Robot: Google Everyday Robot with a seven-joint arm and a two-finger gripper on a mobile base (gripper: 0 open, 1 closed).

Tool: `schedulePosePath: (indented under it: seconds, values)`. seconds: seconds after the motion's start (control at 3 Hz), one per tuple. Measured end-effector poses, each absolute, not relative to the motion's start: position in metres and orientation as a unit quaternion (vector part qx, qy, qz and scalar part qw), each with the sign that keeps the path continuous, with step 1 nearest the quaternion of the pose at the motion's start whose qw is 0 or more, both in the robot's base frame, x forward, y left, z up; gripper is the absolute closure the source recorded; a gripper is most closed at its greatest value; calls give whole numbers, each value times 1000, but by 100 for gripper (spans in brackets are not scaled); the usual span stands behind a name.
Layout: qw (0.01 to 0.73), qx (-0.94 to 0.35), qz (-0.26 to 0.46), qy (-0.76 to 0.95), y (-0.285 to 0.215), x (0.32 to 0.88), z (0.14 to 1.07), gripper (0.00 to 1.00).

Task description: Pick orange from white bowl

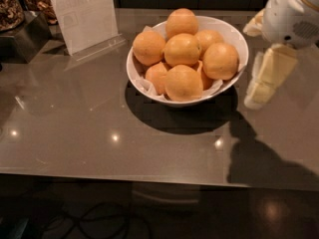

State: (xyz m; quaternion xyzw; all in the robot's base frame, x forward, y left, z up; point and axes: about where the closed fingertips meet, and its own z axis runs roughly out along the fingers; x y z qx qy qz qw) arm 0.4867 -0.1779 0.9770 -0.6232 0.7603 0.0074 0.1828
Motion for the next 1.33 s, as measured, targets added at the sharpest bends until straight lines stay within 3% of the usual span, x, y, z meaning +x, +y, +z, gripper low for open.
schedulePosePath:
  seconds: [0.33,1.33]
  values:
    - [202,-630,43,749,-148,526,978,0]
    - [250,-568,65,781,-157,555,962,0]
